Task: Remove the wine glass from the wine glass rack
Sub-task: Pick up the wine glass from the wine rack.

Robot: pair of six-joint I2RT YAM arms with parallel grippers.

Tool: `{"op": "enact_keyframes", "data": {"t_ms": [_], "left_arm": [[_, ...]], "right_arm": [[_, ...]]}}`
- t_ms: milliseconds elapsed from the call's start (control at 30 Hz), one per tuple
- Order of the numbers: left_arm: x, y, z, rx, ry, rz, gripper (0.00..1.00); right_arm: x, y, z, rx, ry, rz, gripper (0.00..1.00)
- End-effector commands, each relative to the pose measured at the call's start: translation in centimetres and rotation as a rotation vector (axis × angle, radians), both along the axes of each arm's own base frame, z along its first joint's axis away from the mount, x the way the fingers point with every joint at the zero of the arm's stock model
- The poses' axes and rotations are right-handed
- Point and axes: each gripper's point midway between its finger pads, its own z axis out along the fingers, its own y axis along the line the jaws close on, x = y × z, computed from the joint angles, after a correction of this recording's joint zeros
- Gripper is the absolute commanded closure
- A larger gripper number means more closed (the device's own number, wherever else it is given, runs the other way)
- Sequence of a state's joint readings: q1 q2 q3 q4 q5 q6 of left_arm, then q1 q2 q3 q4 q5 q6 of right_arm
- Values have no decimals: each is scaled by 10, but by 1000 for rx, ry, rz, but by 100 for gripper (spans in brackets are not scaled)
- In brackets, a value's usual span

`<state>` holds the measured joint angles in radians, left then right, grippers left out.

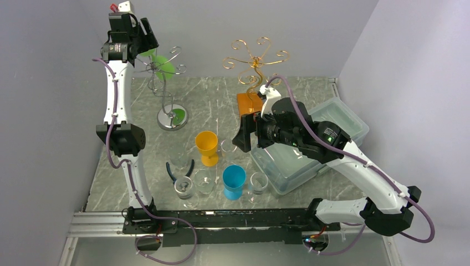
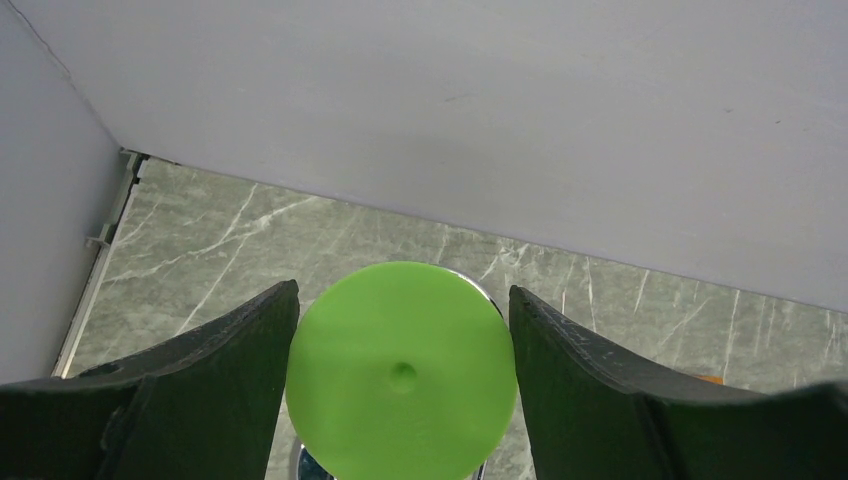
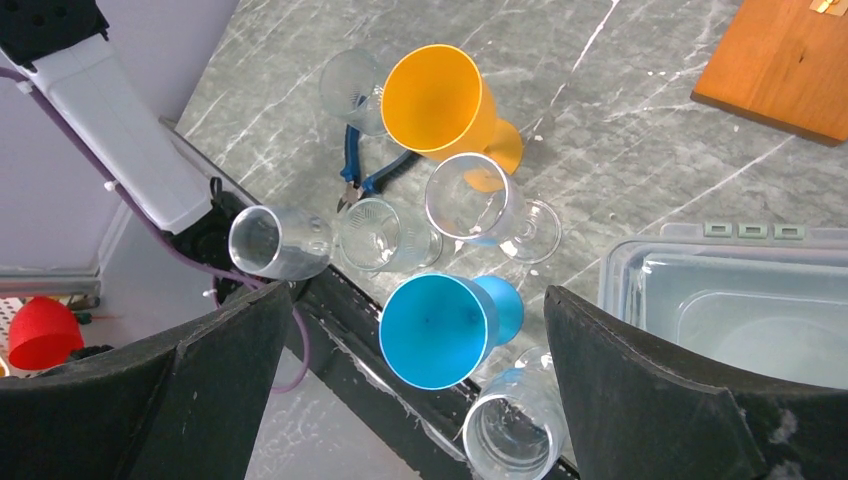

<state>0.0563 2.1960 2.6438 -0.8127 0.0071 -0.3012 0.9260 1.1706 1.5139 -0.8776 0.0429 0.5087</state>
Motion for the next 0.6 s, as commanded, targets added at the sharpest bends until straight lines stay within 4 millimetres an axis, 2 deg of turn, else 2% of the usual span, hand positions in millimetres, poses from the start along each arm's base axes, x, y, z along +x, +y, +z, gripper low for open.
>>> {"op": "enact_keyframes", "data": {"t_ms": [0,567], "left_arm": [[-18,-2,9,-26,20,5,45],[-26,-1,35,-29,-44,18,51]], "right_arm": [[2,0,15,52,-36,-11,0],[2,0,13,52,-32,-10,0]]}}
